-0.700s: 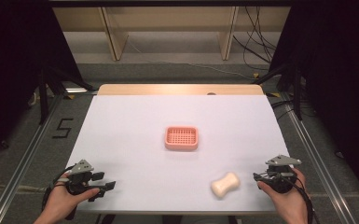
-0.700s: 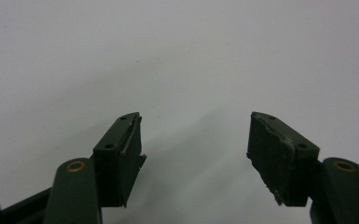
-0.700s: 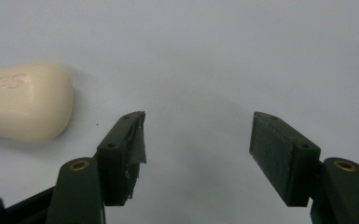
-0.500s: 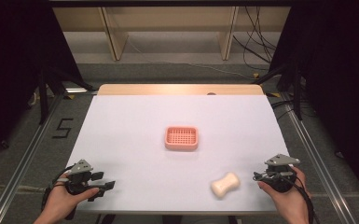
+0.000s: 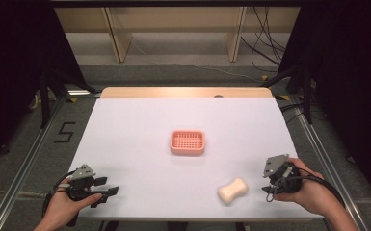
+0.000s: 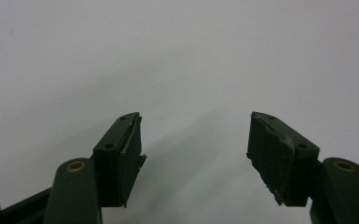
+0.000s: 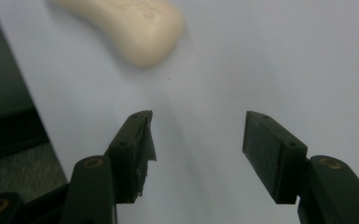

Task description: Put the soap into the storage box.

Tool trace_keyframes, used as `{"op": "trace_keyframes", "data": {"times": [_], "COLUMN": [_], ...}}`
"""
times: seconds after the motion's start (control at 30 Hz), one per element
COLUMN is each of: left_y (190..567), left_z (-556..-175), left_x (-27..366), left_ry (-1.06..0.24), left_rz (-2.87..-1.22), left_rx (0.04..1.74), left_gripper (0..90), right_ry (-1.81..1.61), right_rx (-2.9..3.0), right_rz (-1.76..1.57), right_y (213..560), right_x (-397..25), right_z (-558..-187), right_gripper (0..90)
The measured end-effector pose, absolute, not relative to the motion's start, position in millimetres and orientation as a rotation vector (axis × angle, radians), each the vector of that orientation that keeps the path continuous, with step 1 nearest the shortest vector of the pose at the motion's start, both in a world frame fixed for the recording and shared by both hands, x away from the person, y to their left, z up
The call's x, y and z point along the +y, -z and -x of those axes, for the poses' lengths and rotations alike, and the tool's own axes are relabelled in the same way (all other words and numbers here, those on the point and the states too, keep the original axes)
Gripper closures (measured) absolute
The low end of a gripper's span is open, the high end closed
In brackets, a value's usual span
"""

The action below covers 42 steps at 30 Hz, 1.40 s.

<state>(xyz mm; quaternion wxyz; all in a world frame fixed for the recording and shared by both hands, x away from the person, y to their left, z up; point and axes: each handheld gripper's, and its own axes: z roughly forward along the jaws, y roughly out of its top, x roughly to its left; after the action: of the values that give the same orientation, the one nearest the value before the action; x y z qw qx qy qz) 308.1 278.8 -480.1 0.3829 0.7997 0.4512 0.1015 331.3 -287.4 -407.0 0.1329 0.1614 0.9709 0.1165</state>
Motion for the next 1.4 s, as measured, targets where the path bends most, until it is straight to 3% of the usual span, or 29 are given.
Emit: {"op": "trace_keyframes", "data": {"times": [0.57,1.4], "left_y": [481.3,482.9], "left_z": [-308.3,-309.1], "left_x": [278.3,278.2], "left_ry": [-0.245,-0.257], "left_rz": [-2.045,-2.031], "left_rx": [1.152,1.166], "left_gripper": [34.6,34.6], "right_ry": [-0.239,-0.171], "right_rx": [3.0,3.034], "right_rz": [-0.298,-0.041], "right_y": [414.2,430.5], "right_x": [-264.1,-220.0], "right_z": [-342.0,-360.0], "right_gripper": [33.2,29.9]}}
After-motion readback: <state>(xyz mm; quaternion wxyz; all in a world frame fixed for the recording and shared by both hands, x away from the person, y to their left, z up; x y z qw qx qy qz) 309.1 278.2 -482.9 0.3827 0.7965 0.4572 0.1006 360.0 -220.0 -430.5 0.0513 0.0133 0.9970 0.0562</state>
